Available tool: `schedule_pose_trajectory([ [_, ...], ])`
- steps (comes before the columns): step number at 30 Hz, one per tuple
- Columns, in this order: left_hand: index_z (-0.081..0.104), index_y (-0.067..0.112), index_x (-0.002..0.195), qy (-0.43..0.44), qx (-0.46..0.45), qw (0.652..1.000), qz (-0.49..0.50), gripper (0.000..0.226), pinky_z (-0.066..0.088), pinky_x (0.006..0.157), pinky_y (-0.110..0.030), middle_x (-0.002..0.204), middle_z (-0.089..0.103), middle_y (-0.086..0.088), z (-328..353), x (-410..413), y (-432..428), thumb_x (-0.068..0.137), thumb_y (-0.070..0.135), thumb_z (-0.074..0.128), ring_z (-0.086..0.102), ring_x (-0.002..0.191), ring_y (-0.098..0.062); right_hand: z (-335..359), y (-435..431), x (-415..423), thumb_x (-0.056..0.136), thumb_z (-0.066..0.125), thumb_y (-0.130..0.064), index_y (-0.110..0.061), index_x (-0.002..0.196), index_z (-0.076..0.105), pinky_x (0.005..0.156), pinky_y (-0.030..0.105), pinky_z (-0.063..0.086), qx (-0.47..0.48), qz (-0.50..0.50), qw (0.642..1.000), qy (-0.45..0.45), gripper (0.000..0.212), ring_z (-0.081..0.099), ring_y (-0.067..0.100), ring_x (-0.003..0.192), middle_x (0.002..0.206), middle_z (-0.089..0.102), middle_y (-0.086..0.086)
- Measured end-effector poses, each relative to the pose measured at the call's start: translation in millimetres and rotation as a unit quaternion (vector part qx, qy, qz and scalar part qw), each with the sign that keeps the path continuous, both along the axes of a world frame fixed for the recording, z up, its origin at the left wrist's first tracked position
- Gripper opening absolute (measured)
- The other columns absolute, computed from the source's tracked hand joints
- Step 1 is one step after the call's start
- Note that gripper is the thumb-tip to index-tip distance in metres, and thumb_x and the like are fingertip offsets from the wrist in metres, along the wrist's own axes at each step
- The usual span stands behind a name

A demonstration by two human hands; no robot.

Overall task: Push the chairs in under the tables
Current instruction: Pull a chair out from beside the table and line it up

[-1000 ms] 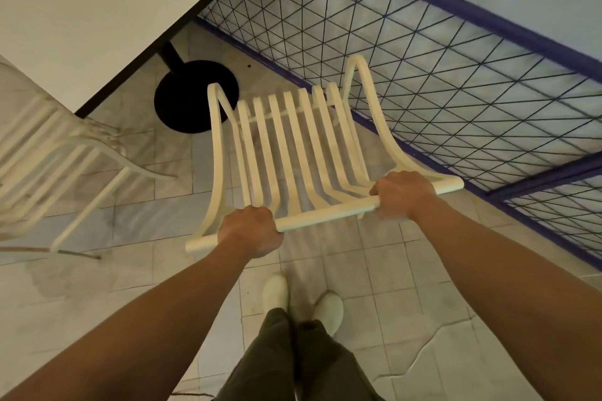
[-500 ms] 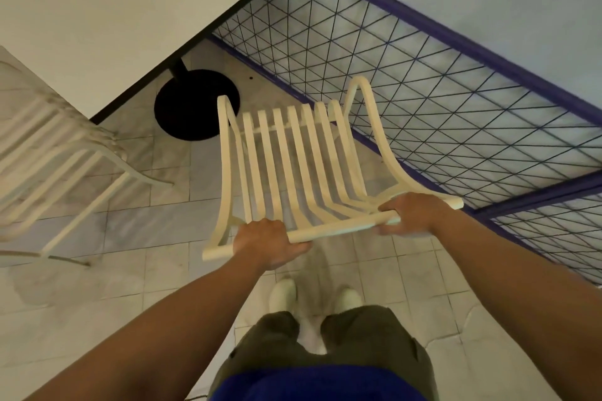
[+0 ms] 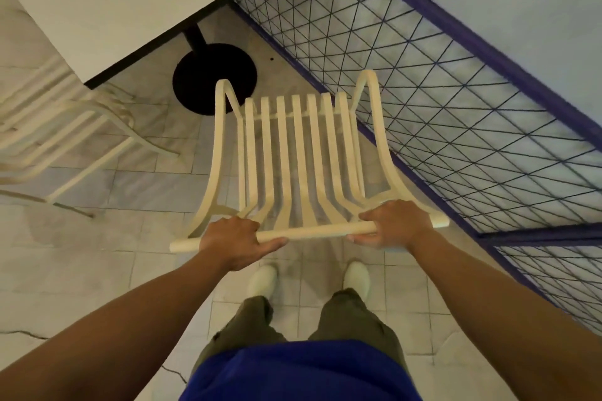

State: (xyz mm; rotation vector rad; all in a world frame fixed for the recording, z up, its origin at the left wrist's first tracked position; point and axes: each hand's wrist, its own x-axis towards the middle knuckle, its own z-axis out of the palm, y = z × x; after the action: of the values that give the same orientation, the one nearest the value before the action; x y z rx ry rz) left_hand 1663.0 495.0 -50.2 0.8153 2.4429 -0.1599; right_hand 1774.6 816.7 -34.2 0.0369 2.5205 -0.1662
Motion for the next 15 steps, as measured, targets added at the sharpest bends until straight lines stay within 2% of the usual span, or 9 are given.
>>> schedule_pose_trajectory([
  [5,0.069,0.034,0.118,0.008,-0.001,0.999,0.041,0.122,0.054,0.08,-0.034,0.099,0.069,0.007,2.6,16.5,23.4,0.055,0.102,-0.01,0.065,0.089,-0.016,-2.1,27.5,-3.8,0.07,0.033,-0.095,-0.037,0.123,0.063,0.079,0.037,0.053,0.005,0.036,0.999,0.011,0.084,0.065,0.02,0.092,0.106,0.069,-0.002],
  [10,0.067,0.034,0.12,0.006,-0.016,0.998,0.061,0.11,0.051,0.08,-0.035,0.102,0.069,0.006,3.7,27.4,40.8,0.065,0.1,0.0,0.064,0.091,-0.016,-2.1,50.6,-11.9,0.073,0.033,-0.093,-0.035,0.123,0.063,0.077,0.035,0.05,0.01,0.081,0.997,0.014,0.082,0.065,0.02,0.094,0.107,0.069,-0.001],
  [15,0.068,0.032,0.118,0.004,-0.017,0.996,0.086,0.11,0.046,0.076,-0.036,0.103,0.069,0.004,9.6,40.4,64.4,0.064,0.098,-0.001,0.064,0.093,-0.019,-3.0,75.1,-21.3,0.071,0.029,-0.096,-0.039,0.121,0.063,0.073,0.034,0.048,0.009,0.114,0.993,0.021,0.082,0.064,0.02,0.091,0.103,0.069,-0.002],
])
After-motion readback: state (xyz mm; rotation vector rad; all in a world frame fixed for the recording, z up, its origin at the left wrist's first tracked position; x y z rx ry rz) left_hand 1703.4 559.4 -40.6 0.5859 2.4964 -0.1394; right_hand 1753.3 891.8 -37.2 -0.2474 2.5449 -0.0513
